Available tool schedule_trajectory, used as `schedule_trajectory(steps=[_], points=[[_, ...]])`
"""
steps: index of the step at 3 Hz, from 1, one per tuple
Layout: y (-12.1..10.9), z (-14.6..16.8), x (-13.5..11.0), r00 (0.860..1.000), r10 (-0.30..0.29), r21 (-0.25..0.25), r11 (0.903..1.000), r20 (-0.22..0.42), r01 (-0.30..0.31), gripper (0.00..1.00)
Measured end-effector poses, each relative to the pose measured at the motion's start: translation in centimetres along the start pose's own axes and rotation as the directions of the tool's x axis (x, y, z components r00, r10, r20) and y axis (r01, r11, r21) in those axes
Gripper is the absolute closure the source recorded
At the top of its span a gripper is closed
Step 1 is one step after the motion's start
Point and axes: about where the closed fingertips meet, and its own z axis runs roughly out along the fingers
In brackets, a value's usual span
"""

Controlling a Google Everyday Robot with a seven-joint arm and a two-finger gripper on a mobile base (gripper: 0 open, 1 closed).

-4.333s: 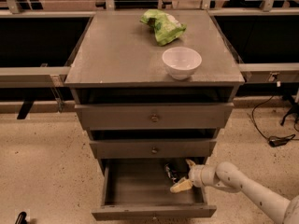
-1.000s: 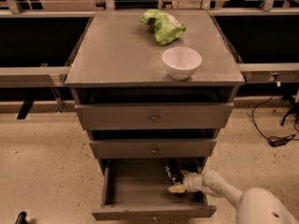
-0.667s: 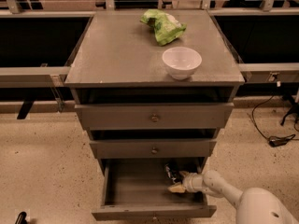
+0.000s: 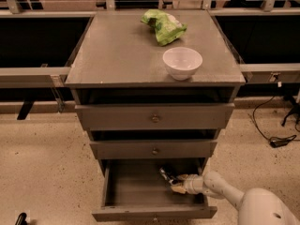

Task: Pick redbull can from bottom drawer and place on counter

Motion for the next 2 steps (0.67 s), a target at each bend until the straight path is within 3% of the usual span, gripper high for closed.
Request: schedule_trajectory(steps=[1,2], points=[[0.8,-0.3,-1.0,0.999,-0.05,-0.018,0.9986,0.007,0.05,0.99],[1.6,-0.7,-2.5,0.994,-0.101,-0.028,0.9945,0.03,0.102,1.0]])
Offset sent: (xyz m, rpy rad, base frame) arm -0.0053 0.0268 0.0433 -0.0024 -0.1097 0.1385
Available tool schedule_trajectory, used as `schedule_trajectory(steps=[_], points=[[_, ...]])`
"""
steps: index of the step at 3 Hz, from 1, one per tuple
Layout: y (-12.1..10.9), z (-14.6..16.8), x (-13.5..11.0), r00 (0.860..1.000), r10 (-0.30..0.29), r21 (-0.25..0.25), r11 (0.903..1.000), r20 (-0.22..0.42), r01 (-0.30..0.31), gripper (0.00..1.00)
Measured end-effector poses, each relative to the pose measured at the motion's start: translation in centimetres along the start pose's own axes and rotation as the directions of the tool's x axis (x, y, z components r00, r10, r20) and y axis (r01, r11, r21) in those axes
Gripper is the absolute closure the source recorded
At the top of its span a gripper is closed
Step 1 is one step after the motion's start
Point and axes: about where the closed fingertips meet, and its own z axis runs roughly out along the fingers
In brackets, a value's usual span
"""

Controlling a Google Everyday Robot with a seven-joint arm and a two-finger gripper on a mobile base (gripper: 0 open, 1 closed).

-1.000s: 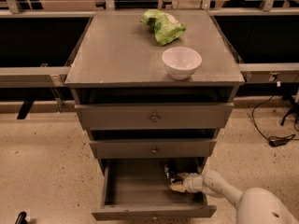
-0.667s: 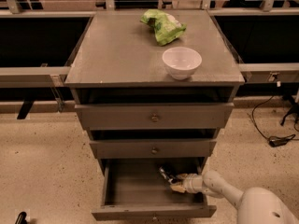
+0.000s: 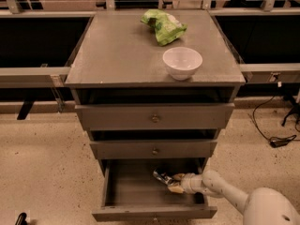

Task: Pick redbull can from bottom drawer and place on counter

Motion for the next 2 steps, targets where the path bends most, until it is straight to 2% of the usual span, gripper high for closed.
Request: schedule_trajectory(steps=[1,2], points=[[0.4,-2.8,-3.1,0.993,-0.1,0.038,0.9945,0.064,0.098,1.0],[4.1,-10.3,-9.6,0.924,-0.331,0.081,0.9436,0.191,0.321,1.0]])
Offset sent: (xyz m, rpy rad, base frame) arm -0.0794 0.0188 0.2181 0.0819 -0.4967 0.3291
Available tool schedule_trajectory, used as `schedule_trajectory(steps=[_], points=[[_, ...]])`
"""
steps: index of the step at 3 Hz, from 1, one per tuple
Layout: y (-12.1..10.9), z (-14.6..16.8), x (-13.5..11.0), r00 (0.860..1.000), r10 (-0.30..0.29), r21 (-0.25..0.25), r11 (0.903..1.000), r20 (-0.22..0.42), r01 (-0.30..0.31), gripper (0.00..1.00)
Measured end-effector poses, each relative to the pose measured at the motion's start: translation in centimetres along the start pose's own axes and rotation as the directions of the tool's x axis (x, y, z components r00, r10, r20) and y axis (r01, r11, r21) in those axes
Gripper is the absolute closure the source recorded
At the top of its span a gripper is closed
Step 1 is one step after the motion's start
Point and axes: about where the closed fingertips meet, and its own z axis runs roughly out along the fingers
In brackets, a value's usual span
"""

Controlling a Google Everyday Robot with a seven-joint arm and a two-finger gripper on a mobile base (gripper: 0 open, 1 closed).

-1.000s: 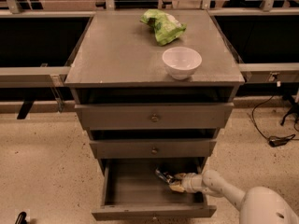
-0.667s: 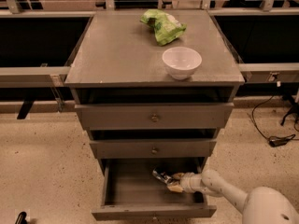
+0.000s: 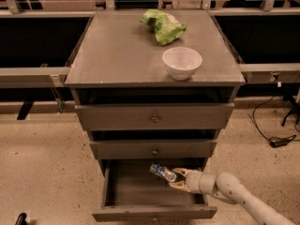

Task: Pick redbull can from bottom drawer and place on counter

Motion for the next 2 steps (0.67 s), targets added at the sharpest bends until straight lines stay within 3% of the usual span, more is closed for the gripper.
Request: schedule_trajectory(steps=[1,2], points=[[1.6,-4.2,-5.4,0.98,-0.185,0.055,0.982,0.075,0.181,1.0],[1.6,-8.8,-10.6,0.938,-0.345,0.096,0.9357,0.046,0.339,1.0]])
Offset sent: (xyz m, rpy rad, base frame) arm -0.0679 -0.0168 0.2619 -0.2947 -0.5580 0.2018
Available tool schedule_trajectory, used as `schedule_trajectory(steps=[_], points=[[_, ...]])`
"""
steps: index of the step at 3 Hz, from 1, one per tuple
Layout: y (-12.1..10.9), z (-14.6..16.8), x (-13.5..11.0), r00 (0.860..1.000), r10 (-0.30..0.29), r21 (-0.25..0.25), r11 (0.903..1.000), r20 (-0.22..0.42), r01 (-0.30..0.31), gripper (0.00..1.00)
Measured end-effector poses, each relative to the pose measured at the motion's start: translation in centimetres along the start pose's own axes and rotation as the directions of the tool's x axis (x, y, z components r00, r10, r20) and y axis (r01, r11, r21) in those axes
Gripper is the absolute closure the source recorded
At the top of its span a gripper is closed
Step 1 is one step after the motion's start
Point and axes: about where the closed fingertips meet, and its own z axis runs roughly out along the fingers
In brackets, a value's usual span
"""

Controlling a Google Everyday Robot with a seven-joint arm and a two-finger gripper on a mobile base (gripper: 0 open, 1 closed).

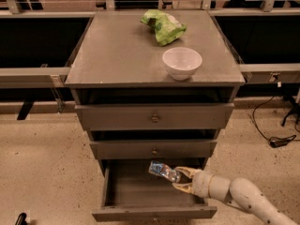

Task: Pick redbull can from bottom drawer and place on counter

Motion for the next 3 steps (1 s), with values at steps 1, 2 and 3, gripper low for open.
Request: schedule_trajectory(steps=[1,2,3], points=[[-6.3,-5.3,-7.2,0.983,-0.18,-0.068,0.9817,-0.028,0.178,1.0],[-10.9,-8.0,-11.8,0.959,-0.278,-0.156,0.9509,-0.053,0.267,1.0],[-15.8,-10.8,-17.2,0.916,-0.383,-0.209,0.9117,-0.12,0.354,1.0]])
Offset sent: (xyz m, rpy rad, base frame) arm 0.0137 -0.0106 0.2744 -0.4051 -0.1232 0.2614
